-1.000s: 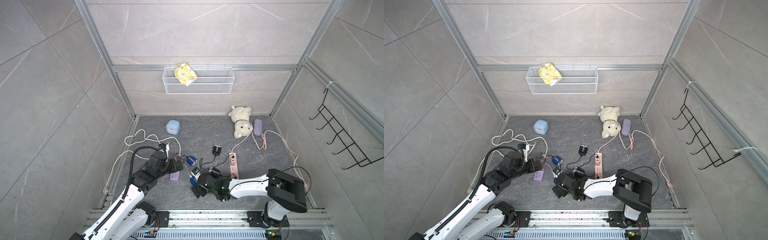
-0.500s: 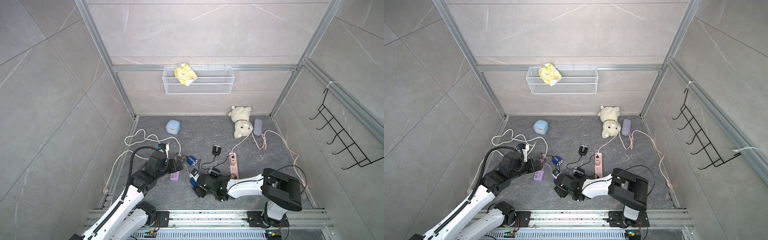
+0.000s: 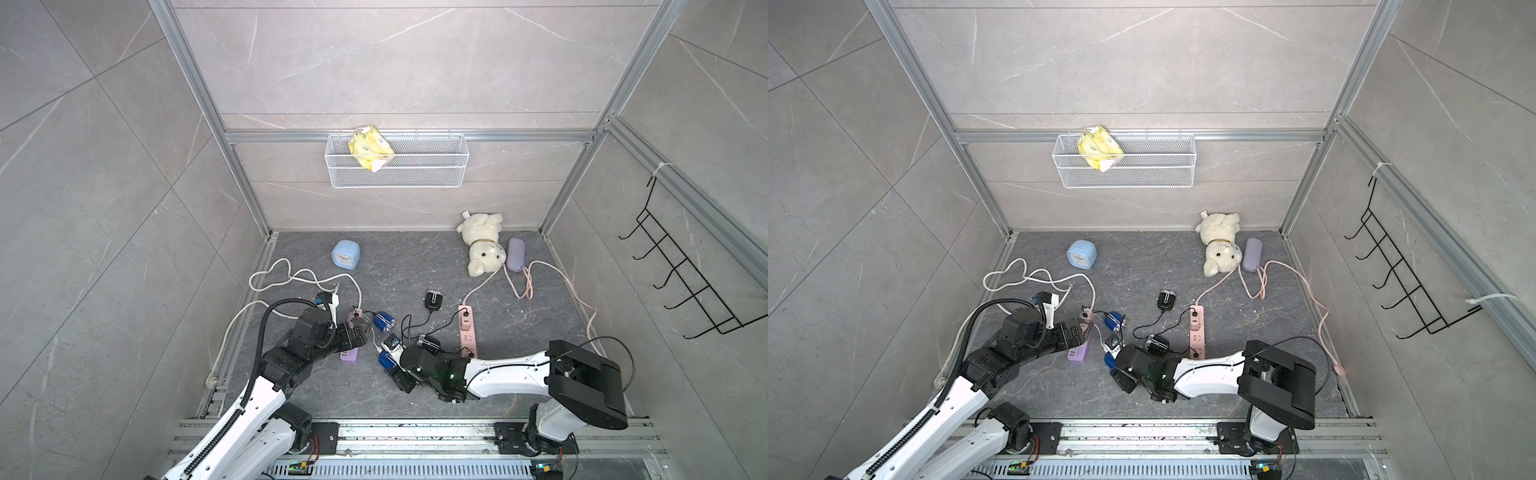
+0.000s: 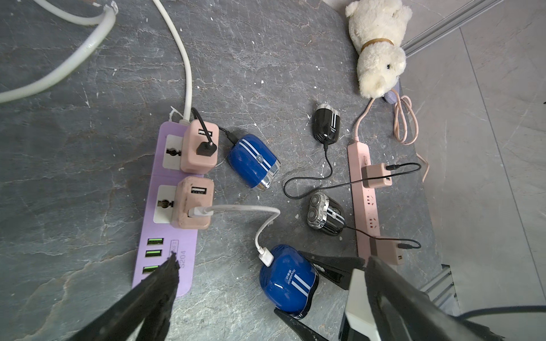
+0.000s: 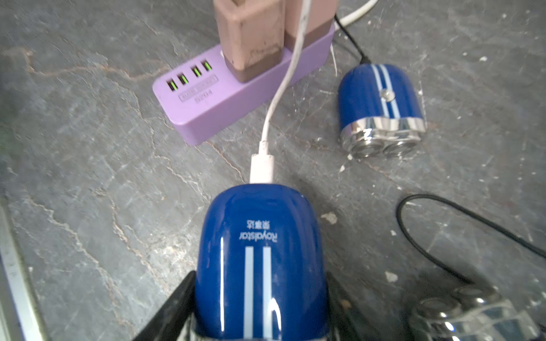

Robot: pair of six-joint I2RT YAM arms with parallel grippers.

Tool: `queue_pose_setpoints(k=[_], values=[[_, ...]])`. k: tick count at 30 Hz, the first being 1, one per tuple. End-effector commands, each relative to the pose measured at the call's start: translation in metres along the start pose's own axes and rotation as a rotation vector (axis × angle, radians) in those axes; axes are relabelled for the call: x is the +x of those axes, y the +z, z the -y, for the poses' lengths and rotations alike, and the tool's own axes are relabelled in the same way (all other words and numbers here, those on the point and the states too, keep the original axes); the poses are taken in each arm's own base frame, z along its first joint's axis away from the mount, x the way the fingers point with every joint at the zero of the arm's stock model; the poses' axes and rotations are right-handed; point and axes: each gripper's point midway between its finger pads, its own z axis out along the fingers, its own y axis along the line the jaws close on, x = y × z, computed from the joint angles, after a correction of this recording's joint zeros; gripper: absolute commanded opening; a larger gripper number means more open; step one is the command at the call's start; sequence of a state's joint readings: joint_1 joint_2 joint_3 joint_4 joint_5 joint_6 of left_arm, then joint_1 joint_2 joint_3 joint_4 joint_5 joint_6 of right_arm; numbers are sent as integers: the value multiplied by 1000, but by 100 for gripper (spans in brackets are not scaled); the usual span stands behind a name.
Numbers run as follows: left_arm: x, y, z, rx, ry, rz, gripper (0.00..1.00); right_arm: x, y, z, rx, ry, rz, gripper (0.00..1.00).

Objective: Unplug the electric shaver
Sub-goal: Pick up the electric shaver from the center of the board, then remove the charging cable from the electric shaver.

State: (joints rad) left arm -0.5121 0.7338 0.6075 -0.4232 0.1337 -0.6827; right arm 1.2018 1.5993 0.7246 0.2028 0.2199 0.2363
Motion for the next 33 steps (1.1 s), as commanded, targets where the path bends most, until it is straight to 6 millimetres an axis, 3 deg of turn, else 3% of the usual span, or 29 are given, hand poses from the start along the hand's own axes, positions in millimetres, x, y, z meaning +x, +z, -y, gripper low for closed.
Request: queue_pose_setpoints(k=[1, 16, 27, 33], values=[[2, -1, 17, 100, -30, -6, 100, -16, -10, 2, 10, -19, 48, 41], [24, 17, 23, 165, -58, -37, 94, -43, -37, 2, -3, -10, 130, 38], [26, 45, 32, 181, -61, -47, 84, -43, -39, -6, -26, -21, 145, 38], [26, 50, 31, 196, -88, -28, 73, -38, -44, -4, -22, -14, 162, 38]])
